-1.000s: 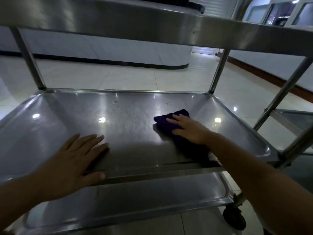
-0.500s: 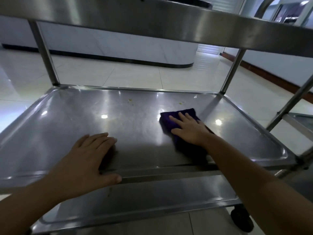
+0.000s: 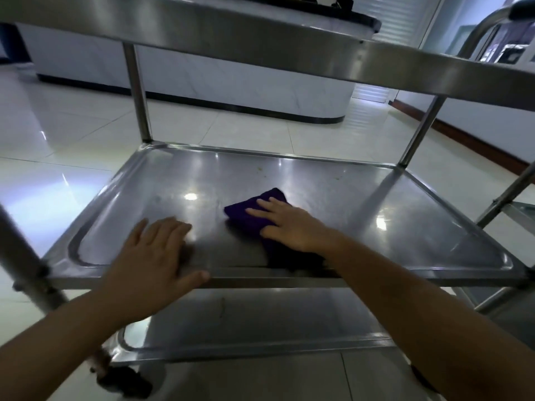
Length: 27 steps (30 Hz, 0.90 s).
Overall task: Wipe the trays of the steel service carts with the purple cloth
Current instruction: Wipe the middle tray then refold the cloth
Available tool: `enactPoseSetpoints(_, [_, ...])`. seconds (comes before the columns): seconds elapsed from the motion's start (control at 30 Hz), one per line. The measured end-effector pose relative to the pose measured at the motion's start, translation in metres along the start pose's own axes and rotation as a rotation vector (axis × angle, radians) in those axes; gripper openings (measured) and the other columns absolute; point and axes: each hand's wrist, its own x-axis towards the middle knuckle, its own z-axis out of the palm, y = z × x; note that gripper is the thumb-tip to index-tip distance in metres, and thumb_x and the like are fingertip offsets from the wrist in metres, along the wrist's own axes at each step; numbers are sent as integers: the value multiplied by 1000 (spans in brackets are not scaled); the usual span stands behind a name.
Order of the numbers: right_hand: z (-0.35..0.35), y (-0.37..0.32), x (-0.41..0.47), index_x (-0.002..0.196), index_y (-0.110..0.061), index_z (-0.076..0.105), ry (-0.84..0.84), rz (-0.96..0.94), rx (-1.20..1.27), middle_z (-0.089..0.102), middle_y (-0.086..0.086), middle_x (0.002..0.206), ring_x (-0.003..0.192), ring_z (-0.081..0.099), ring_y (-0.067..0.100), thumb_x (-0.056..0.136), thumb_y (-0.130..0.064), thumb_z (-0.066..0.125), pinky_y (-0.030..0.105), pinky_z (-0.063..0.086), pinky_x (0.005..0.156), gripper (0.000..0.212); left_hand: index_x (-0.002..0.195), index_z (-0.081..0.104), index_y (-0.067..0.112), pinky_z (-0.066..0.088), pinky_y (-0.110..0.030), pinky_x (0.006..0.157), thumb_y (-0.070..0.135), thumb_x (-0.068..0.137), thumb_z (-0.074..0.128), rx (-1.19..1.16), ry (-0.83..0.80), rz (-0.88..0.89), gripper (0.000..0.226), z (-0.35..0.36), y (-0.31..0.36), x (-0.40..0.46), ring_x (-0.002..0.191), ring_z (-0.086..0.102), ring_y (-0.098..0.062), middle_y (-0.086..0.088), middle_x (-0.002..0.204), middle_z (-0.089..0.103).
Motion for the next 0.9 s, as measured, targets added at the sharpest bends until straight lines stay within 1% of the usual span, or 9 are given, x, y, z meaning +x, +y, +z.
enactPoseSetpoints(0.13, [-24,46,-5,137,-21,49,20,131,-263,11,-2,161,149,5,24,103,-24,39,36,4,118,36,138,46,6,17,-41,114,77,86,16,-26,-31,-93,93,-13,-50,-38,132,41,-28,-14,142,45])
enactPoseSetpoints(0.23, [-36,78,-6,141,-19,42,-20,350,-443,3,6,162,148,5,30,103,-18,37,41,6,120,39,130,53,6,19,-36,114,57,94,32,-6,57,12,66,-18,-62,-56,126,44,-25,-15,134,53])
enactPoseSetpoints(0.27, [-37,83,-5,144,-22,37,-28,417,-442,1,5,162,148,5,31,103,-20,36,43,7,120,41,124,57,7,31,-41,110,52,93,42,-30,88,40,57,-18,-63,-60,121,48,-26,-15,128,57])
enactPoseSetpoints(0.33, [-34,77,-1,148,-26,31,-31,493,-421,-1,3,163,148,3,32,104,-25,35,49,11,119,44,107,63,9,56,-45,83,34,80,73,-123,151,46,38,-22,-66,-61,101,61,-28,-11,111,62])
enactPoseSetpoints(0.37, [-32,70,1,150,-29,28,-23,530,-370,-1,1,163,148,3,31,104,-28,33,50,12,118,46,98,64,10,59,-40,70,22,68,84,-175,154,24,38,-23,-68,-61,89,64,-25,-8,103,61])
enactPoseSetpoints(0.43, [-28,50,3,152,-34,20,20,602,-208,2,-1,162,149,2,26,104,-36,30,49,10,117,50,87,64,13,59,-33,61,7,56,90,-282,148,-15,40,-25,-72,-59,77,62,-18,-1,92,57])
enactPoseSetpoints(0.53, [-16,27,15,152,-36,20,23,531,-204,2,0,163,149,1,26,102,-41,29,51,9,117,51,79,66,15,56,-30,57,3,55,90,-348,190,-3,36,-21,-78,-58,71,58,-15,5,83,53])
enactPoseSetpoints(0.67, [8,-22,36,149,-41,24,-36,323,-277,-2,-3,163,149,-2,24,99,-49,28,52,10,115,51,75,69,14,39,-12,60,4,49,92,-355,193,9,36,-16,-80,-60,69,53,-13,7,76,53])
enactPoseSetpoints(0.9, [42,-156,64,149,-48,8,-88,-28,-162,-4,-7,162,148,-6,15,98,-55,34,46,1,119,58,78,70,14,38,-14,59,7,51,92,-373,229,-20,36,-15,-80,-66,70,52,-14,8,76,52])
